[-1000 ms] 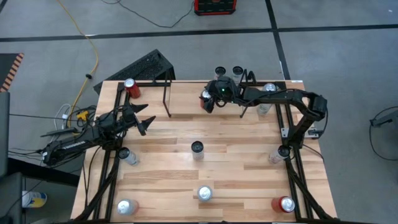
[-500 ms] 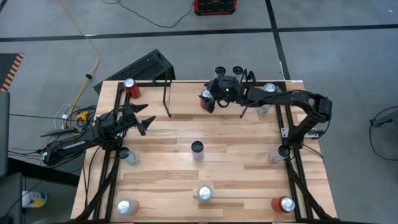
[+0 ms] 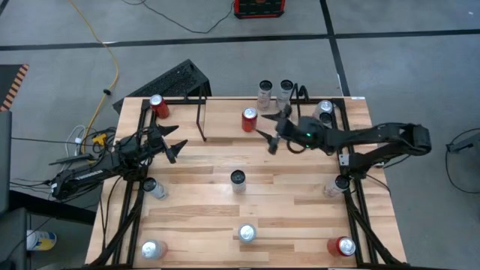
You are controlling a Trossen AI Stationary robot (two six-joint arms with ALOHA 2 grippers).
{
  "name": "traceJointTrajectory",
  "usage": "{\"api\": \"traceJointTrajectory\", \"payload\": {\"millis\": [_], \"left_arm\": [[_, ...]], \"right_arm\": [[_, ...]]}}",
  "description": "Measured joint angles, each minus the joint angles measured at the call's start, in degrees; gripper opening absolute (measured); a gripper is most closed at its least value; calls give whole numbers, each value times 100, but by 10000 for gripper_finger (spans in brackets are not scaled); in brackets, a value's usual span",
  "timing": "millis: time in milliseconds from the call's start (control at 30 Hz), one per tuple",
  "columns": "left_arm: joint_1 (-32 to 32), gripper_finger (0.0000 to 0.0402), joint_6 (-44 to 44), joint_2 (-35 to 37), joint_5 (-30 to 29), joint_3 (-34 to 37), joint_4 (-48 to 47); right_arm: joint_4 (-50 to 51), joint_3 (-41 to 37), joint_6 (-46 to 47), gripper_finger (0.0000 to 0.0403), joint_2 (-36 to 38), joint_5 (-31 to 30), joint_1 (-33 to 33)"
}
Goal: Place canned beverage on shelf
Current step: Put the middle red black soda can on the shelf
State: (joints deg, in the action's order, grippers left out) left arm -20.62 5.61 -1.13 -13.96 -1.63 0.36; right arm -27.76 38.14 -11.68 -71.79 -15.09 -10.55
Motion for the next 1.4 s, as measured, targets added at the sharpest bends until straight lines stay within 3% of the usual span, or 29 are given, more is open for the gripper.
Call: {"api": "traceJointTrajectory", "payload": {"millis": [133,367,967,1400], "left_arm": [[0,374,0,2,0,2,0],[0,374,0,0,3,2,0],[0,374,0,0,4,2,-2],[0,374,0,2,5,2,-2]], "right_arm": [[-81,-312,170,302,265,-2,143],[-123,-317,643,302,38,-56,328],[-94,478,1139,301,-1312,-2304,919],[481,486,2271,301,-1385,-2456,905]]}}
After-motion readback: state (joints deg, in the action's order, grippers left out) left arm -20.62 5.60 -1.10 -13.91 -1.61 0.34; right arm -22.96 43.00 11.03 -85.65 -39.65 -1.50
